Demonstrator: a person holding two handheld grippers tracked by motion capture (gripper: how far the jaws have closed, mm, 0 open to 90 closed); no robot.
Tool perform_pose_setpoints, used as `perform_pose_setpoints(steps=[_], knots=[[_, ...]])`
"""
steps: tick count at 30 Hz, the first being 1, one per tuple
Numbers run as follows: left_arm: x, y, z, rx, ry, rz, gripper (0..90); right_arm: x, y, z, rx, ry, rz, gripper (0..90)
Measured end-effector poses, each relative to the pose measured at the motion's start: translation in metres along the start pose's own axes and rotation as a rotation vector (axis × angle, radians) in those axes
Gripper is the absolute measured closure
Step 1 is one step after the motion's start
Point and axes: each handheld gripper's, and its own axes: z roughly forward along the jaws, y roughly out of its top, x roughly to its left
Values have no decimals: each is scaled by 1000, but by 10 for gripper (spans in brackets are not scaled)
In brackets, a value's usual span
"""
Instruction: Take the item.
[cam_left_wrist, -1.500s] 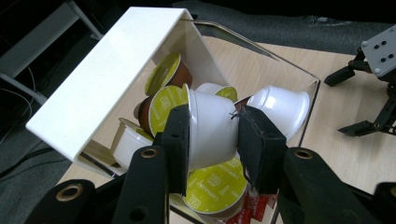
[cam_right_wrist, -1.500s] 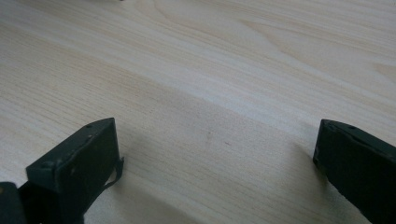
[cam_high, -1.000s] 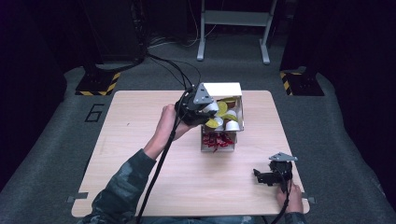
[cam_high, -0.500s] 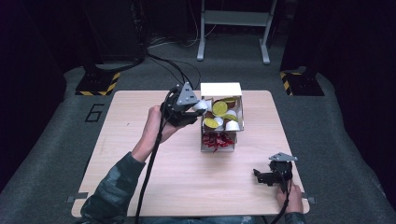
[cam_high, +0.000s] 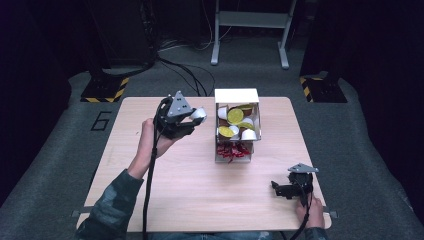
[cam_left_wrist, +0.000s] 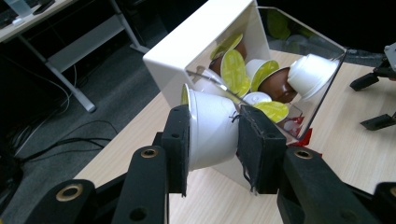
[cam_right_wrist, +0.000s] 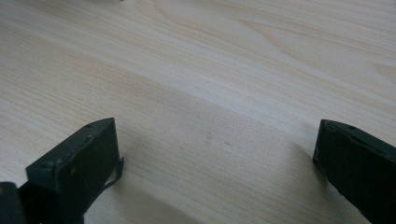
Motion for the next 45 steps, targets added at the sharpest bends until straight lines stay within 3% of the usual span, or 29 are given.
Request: perform_pose_setpoints(steps=[16, 28, 45], knots=[[13, -30, -13, -5, 42, -53, 645, 0, 0, 0, 0, 0, 0, 0], [25, -61, -8, 17, 61, -100, 644, 0, 0, 0, -1, 3, 3, 0], [36, -103, 8, 56, 50, -189, 645, 0, 0, 0, -1, 0, 2, 0]])
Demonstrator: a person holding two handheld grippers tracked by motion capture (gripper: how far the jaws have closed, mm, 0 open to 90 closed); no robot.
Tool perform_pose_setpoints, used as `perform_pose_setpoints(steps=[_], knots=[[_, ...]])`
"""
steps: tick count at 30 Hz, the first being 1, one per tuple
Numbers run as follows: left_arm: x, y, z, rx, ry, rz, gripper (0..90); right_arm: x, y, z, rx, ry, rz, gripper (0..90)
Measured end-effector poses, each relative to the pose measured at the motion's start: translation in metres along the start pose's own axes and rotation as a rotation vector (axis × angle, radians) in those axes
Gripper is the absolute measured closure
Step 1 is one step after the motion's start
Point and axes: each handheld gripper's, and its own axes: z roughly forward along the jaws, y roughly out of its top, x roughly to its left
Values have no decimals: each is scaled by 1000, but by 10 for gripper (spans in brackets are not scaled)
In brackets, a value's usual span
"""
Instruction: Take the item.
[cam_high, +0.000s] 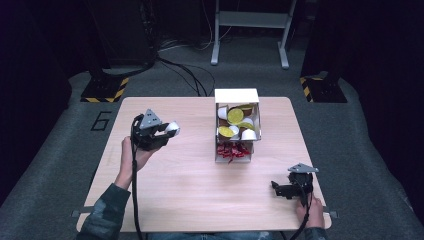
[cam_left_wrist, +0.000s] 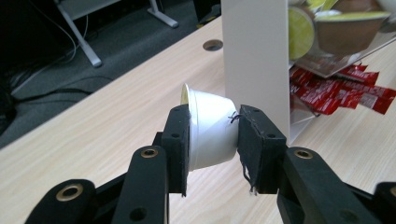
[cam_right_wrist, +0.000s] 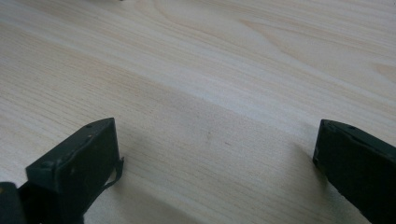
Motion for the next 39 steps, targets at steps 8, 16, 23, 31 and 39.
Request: perform_pose_setpoints(steps=[8, 16, 23, 31, 39], knots=[[6, -18, 13, 34, 8, -33, 645, 0, 0, 0, 1, 2, -1, 0], [11, -34, 25, 58, 10, -62, 644, 0, 0, 0, 1, 0, -2, 0], [11, -48, 40, 89, -4, -88, 645, 0, 0, 0, 0, 1, -1, 0], [9, -63, 58, 119, -18, -119, 644, 0, 0, 0, 1, 1, -1, 0], [7, -74, 71, 158, -30, -120, 644, 0, 0, 0, 1, 1, -1, 0]])
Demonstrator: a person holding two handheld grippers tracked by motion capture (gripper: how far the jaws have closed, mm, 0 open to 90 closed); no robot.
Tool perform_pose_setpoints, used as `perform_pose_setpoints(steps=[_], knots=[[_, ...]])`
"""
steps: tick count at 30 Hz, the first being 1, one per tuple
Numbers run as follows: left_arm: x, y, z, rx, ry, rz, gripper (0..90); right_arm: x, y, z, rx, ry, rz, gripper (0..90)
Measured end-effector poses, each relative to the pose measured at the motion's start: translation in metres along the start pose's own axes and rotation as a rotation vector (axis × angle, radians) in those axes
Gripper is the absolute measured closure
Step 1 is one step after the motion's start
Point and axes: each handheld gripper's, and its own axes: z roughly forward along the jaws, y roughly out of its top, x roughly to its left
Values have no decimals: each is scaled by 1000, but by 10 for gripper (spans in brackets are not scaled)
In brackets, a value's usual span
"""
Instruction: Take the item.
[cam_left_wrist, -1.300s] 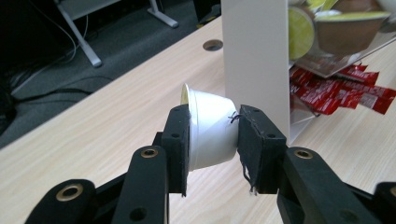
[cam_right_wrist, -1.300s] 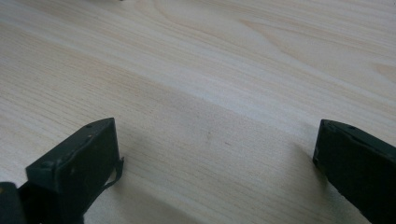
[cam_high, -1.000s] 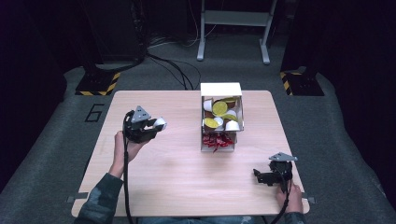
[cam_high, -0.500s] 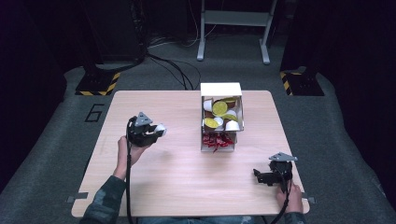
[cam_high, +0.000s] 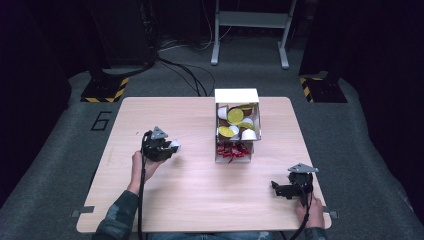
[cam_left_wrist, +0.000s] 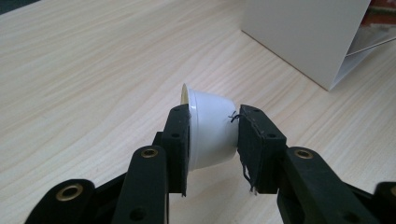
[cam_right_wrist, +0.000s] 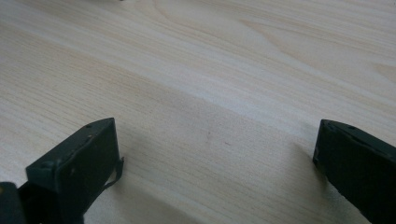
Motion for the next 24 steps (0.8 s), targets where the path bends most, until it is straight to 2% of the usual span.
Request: perform_pose_setpoints(steps=[4, 5, 7, 9, 14, 18, 22, 23, 24], knots=[[-1, -3, 7, 14, 4, -3, 644, 0, 0, 0, 0, 0, -1, 0], [-1, -4, 8, 28, 0, 7, 644, 0, 0, 0, 1, -1, -1, 0], [-2, -6, 12, 24, 6, 0, 644, 0, 0, 0, 1, -1, -1, 0], [-2, -7, 15, 48, 7, 1, 644, 0, 0, 0, 1, -1, -1, 0], [-1, -12, 22, 72, 1, -6, 643, 0, 0, 0, 1, -1, -1, 0], [0, -13, 23, 70, -2, -18, 643, 0, 0, 0, 1, -1, -1, 0], [-3, -13, 23, 75, 5, -10, 639, 0, 0, 0, 1, 0, -1, 0], [-3, -12, 23, 79, 0, 4, 637, 0, 0, 0, 0, 0, -1, 0], [-3, -12, 23, 74, -11, 0, 633, 0, 0, 0, -1, -1, -5, 0]])
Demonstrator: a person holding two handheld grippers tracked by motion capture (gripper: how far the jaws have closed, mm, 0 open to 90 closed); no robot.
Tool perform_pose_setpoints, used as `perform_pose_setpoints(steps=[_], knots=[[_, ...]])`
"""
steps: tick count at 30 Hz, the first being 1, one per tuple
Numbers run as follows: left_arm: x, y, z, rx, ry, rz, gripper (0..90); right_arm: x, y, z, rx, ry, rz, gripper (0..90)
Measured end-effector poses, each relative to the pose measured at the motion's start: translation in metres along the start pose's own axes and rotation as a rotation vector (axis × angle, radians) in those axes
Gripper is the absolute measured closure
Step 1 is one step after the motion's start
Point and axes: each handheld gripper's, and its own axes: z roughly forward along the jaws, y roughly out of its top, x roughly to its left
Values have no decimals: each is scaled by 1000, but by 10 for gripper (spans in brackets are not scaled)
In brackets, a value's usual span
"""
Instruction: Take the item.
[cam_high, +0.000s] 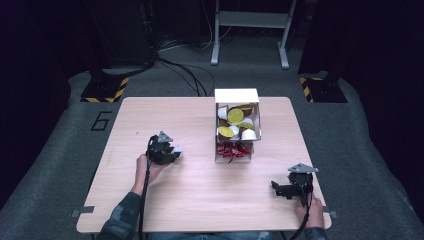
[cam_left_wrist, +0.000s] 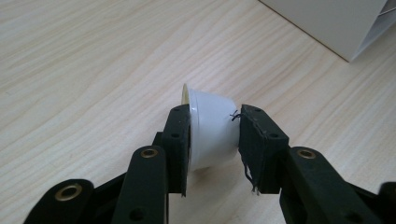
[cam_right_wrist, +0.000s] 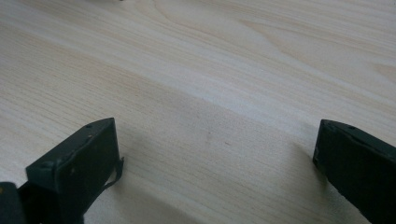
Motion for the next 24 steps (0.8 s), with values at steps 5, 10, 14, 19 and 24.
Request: perform_pose_setpoints(steps=[5, 10, 14, 19, 24], knots=[[-6, 0, -2, -16, -16, 7, 585, 0, 0, 0, 1, 1, 4, 0], [-6, -2, -7, -29, -37, -9, 499, 0, 0, 0, 1, 1, 4, 0], [-3, -2, -18, -50, -43, -39, 362, 0, 0, 0, -1, 4, 8, 0], [-1, -6, -30, -76, -40, -67, 216, 0, 0, 0, -1, 4, 6, 0], [0, -14, -44, -105, -23, -92, 151, 0, 0, 0, 0, -1, 4, 0]])
